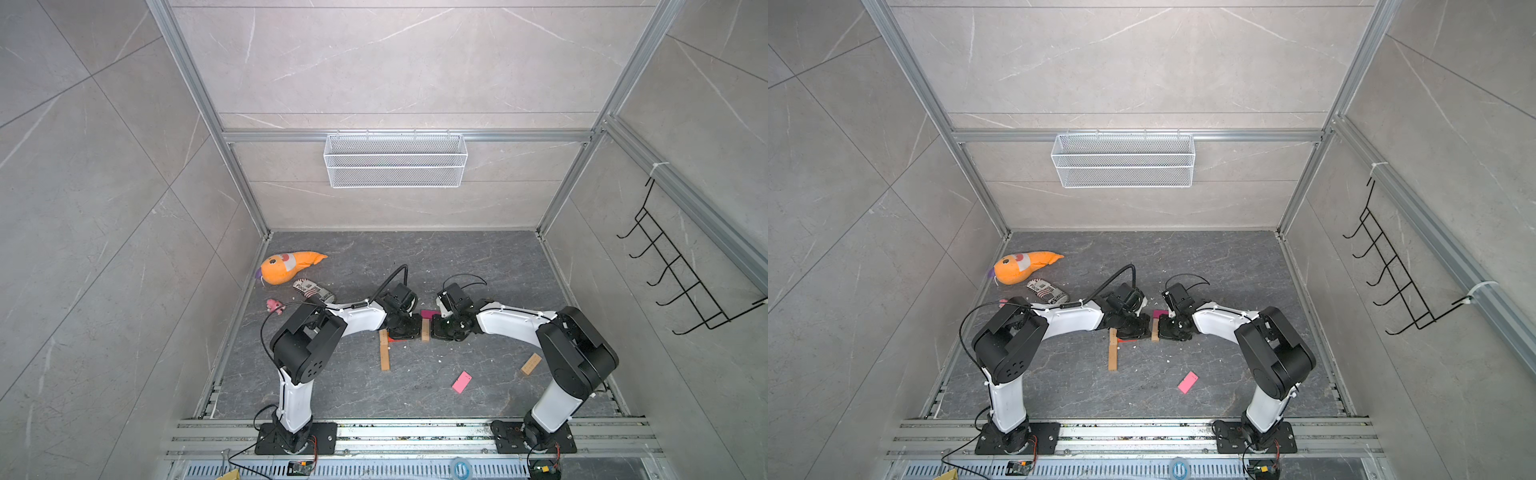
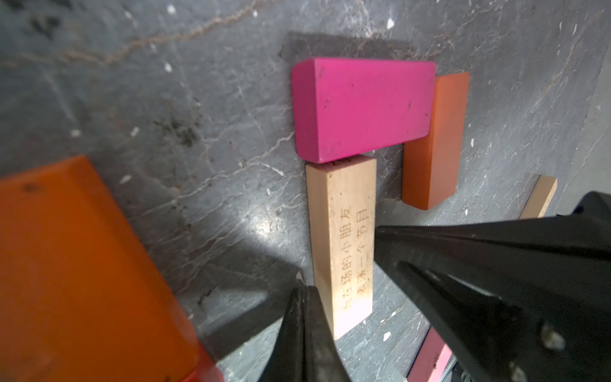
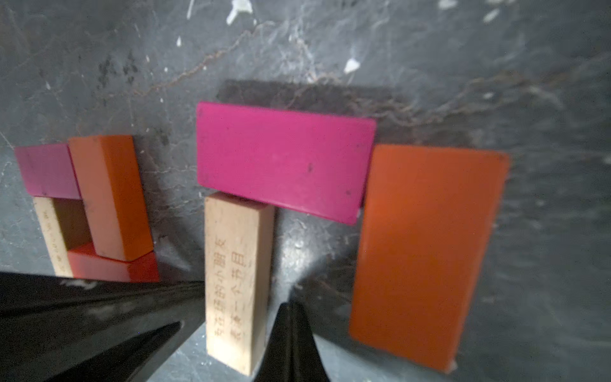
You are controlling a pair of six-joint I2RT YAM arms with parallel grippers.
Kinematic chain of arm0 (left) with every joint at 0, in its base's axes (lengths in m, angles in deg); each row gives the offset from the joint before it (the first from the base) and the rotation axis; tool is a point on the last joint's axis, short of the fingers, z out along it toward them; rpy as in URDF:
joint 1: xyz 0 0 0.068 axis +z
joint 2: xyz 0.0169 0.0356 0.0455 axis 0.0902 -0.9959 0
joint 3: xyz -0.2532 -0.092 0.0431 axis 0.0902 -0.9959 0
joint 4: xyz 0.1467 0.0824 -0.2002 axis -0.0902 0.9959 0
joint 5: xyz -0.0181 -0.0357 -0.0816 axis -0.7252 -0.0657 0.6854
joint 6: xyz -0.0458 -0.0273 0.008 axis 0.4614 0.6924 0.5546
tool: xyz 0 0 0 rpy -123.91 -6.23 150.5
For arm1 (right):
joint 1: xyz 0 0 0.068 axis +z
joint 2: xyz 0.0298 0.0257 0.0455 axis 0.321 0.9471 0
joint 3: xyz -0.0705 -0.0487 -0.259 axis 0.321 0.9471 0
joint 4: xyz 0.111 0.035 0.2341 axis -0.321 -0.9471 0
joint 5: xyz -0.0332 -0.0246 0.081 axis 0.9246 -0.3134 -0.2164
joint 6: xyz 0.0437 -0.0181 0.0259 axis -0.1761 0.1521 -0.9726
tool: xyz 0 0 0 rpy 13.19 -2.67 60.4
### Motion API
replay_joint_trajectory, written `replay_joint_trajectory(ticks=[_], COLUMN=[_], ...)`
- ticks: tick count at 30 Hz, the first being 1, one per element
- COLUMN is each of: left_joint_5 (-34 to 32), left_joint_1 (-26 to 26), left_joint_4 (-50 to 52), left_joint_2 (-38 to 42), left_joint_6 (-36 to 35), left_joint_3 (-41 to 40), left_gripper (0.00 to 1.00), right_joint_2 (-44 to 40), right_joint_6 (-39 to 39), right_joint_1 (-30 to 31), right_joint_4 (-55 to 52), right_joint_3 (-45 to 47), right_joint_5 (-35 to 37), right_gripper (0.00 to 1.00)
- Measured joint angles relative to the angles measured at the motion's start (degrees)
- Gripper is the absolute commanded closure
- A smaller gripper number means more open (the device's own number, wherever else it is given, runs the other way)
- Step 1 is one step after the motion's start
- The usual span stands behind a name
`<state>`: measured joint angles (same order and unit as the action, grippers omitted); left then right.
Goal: Assemble the letter p with building blocks
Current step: Adjust the building block at the center of the board.
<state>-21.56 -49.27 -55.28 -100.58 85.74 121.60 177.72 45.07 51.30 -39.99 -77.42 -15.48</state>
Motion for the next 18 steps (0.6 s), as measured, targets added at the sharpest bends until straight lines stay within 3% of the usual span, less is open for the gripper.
replay_joint_trajectory(ticks=[18], left_joint_5=[-0.7], left_joint_1=[0.7], left_joint_4=[1.3], left_joint_2=[-0.5], left_joint_6=[0.0], left_joint_3=[2.9], left_gripper=[1.00], right_joint_2=[2.3], right_joint_6=[0.0], right_joint_1=[-1.5], right_joint_4=[-1.0], right_joint_3=[-3.0], right_joint_5=[0.7], right_gripper=[0.93])
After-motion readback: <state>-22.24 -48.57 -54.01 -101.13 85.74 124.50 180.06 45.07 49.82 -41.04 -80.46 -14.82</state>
